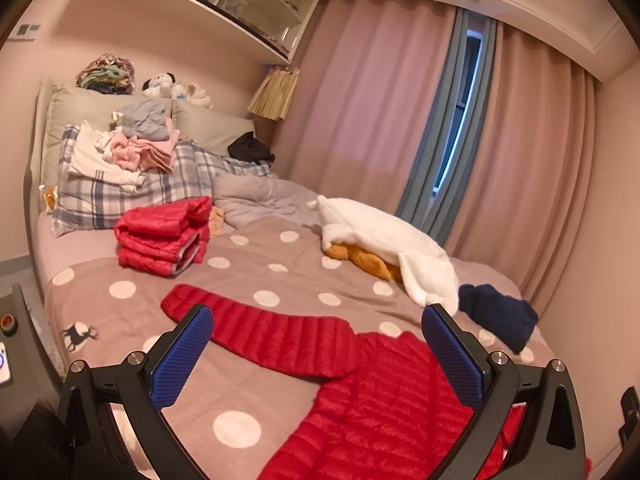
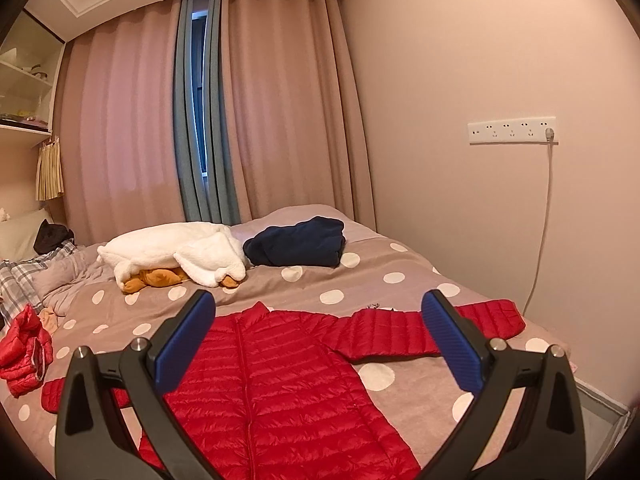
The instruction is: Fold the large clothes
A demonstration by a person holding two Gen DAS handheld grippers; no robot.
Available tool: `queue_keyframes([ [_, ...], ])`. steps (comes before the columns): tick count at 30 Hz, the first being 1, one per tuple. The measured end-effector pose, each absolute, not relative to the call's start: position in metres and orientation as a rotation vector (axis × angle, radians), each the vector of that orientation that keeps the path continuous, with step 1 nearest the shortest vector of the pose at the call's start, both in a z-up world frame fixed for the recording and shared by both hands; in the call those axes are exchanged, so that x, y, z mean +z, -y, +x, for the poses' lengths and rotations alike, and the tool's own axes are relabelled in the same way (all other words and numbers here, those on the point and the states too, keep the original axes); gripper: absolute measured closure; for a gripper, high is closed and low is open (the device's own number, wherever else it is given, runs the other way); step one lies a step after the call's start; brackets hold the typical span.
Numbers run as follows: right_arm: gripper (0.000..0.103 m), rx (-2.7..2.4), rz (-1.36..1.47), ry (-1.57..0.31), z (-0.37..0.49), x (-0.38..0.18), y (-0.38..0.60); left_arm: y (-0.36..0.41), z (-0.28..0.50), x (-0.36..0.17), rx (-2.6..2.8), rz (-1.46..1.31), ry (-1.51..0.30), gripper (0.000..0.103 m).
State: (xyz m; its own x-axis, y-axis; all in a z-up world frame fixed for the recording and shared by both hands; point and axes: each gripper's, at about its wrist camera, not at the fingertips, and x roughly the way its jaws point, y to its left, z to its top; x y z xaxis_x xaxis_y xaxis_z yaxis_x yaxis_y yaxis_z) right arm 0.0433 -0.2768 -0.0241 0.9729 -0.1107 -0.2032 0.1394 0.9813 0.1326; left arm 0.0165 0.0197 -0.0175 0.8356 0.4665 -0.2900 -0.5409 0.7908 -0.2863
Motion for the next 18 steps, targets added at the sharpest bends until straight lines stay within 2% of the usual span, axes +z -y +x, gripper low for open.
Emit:
queue_keyframes([
  [18,0.000,-0.041,0.064,-0.282,0.057,-0.034,0.256,-0.006,0.028,-0.022,0.490,-0.288,-0.294,0.000],
])
